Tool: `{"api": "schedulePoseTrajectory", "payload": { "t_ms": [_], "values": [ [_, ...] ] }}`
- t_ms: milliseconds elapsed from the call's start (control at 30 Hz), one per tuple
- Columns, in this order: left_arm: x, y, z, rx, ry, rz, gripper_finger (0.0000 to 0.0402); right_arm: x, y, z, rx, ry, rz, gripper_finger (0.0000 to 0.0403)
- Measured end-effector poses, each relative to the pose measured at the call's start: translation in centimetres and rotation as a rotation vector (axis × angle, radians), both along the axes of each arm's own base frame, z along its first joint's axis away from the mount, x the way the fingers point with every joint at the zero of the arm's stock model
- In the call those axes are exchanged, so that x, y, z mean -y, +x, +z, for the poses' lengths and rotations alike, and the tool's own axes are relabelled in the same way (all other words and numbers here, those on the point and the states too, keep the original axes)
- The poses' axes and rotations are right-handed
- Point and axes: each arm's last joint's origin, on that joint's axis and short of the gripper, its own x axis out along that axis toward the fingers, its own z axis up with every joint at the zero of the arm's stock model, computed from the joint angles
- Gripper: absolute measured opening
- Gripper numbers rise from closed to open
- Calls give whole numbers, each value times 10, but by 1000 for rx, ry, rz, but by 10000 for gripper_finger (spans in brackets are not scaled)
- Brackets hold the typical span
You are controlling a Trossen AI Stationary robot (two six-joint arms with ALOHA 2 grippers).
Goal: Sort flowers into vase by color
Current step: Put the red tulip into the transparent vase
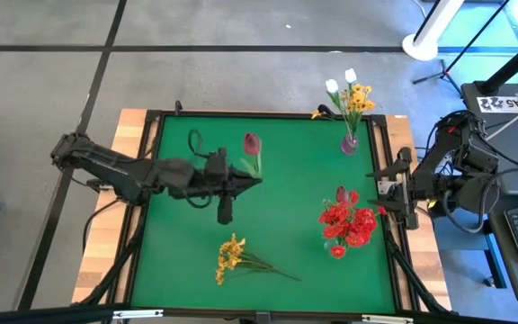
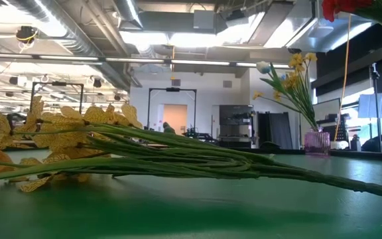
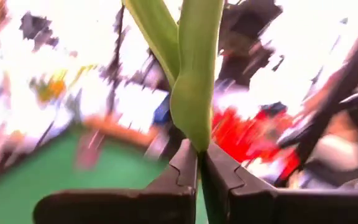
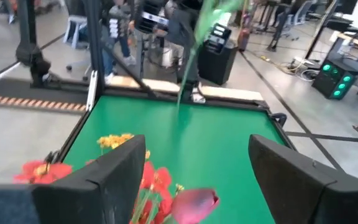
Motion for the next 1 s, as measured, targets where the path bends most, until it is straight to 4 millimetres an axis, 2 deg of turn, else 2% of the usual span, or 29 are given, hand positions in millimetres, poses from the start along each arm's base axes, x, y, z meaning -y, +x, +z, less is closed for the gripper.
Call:
{"api": "schedulePoseTrajectory", "payload": {
  "t_ms": [133, 200, 333, 433, 633, 767, 867, 1000],
  "values": [
    [-15, 5, 14, 142, 46, -102, 0, -3, 3, 10, 66, 21, -7, 285],
    [-22, 7, 17, 175, 49, -141, 0, -4, 6, 15, 89, 38, 47, 285],
    [-30, 14, 19, 239, 62, -264, 0, -13, 14, 21, 88, 45, 356, 285],
    [-32, 18, 16, 248, 72, -328, 0, -22, 26, 18, 56, 50, 485, 285],
    [-35, 23, 14, 257, 81, -354, 0, -25, 74, -2, -82, 14, 350, 285],
    [-36, 23, 15, 276, 95, -386, 0, -19, 114, -15, -140, 23, 352, 285],
    [-38, 23, 15, 275, 114, -381, 0, -4, 134, -16, -116, 29, 304, 285],
    [-41, 22, 18, 301, 129, -370, 0, 26, 147, -9, -43, 55, 178, 285]
  ]
}}
